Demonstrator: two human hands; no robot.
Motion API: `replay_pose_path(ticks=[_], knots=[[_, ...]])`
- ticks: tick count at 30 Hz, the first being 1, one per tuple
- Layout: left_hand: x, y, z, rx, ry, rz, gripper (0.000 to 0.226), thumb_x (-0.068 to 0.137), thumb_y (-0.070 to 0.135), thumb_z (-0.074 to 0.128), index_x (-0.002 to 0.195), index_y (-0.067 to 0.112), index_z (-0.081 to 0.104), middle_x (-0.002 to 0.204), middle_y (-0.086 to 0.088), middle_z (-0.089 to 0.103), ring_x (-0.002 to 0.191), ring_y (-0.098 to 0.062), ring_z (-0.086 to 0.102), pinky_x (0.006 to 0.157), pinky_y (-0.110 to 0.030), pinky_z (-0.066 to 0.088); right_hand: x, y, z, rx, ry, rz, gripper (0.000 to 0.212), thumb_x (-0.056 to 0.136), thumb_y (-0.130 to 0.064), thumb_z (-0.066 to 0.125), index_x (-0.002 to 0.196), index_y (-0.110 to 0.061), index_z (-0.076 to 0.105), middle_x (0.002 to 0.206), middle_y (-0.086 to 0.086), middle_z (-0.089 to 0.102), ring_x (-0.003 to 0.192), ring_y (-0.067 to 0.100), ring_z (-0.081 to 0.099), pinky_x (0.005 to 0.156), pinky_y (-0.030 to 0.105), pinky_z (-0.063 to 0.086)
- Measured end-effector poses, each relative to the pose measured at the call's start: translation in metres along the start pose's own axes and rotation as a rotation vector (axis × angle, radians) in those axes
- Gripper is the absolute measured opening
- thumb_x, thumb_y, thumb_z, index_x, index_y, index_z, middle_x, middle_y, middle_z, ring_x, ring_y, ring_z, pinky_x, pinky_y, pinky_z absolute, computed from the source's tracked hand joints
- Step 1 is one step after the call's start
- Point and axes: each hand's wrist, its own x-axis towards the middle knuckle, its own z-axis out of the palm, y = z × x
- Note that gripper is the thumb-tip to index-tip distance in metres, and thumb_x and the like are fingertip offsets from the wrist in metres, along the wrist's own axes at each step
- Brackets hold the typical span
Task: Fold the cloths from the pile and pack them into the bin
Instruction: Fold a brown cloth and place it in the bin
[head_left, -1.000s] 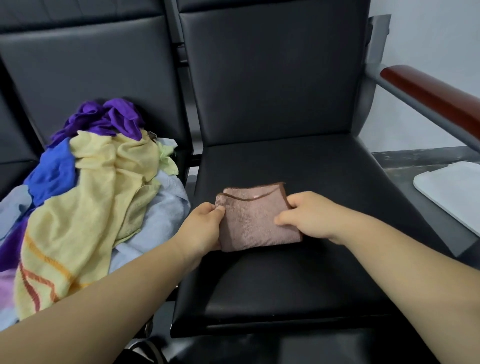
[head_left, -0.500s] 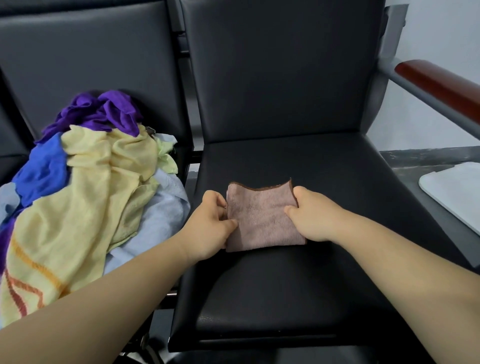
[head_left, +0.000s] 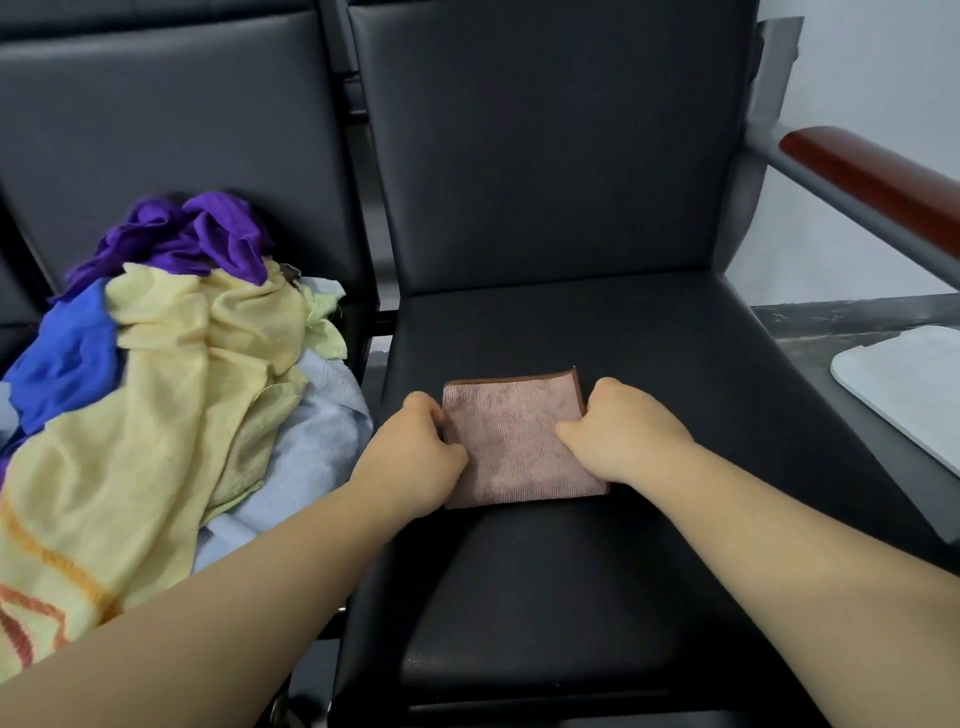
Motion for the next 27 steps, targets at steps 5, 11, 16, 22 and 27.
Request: replay_pose_path(ticks=[5, 11, 16, 22, 27], knots=[[0.007, 0.01, -0.005, 0.045, -0.098, -0.096, 0.026, 0.084, 0.023, 0.064, 0.064, 0.013, 0.049, 0.062, -0.001, 0.055, 0.059, -0.019, 0.053, 0.052, -0.028, 0.036, -0.001, -0.004, -0.009, 0.066, -0.116, 0.001, 0.02, 0.089, -0.034, 0.062, 0.09, -0.014, 0.058, 0.086, 0.0, 0.061, 0.072, 0.017, 0.058, 0.056, 0.029, 0.04], [0.002, 0.043, -0.026, -0.389, -0.087, -0.12, 0.009, 0.086, 0.012, 0.061, 0.078, 0.012, 0.058, 0.051, 0.002, 0.049, 0.048, -0.017, 0.041, 0.046, -0.024, 0.028, -0.034, 0.0, -0.06, 0.484, -0.182, -0.041, 0.012, 0.091, -0.013, 0.062, 0.1, -0.01, 0.069, 0.097, 0.008, 0.071, 0.087, 0.023, 0.068, 0.071, 0.035, 0.059], [-0.024, 0.135, -0.033, -0.469, -0.152, 0.129, 0.01, 0.089, 0.011, 0.06, 0.08, 0.015, 0.059, 0.048, 0.009, 0.05, 0.05, -0.014, 0.043, 0.047, -0.025, 0.033, -0.085, 0.05, -0.132, 0.451, 0.31, -0.168, 0.007, 0.098, -0.025, 0.057, 0.092, -0.024, 0.059, 0.088, -0.001, 0.063, 0.078, 0.016, 0.061, 0.057, 0.032, 0.043], [-0.098, 0.272, 0.069, -0.254, -0.478, 0.49, 0.007, 0.088, 0.016, 0.064, 0.09, 0.009, 0.064, 0.059, 0.006, 0.063, 0.059, -0.014, 0.058, 0.059, -0.036, 0.051, -0.163, 0.215, -0.126, 0.728, 0.703, 0.207, 0.009, 0.093, -0.014, 0.055, 0.085, -0.018, 0.056, 0.077, -0.002, 0.059, 0.067, 0.007, 0.051, 0.058, 0.027, 0.039], [-0.153, 0.349, 0.183, 0.024, -0.694, 0.692, 0.015, 0.088, 0.014, 0.065, 0.092, 0.0, 0.067, 0.082, -0.016, 0.073, 0.077, -0.027, 0.07, 0.077, -0.044, 0.058, -0.222, 0.334, -0.08, 0.895, 0.778, 0.605, 0.01, 0.097, -0.014, 0.054, 0.09, -0.02, 0.058, 0.084, -0.001, 0.063, 0.07, 0.012, 0.054, 0.057, 0.031, 0.036]])
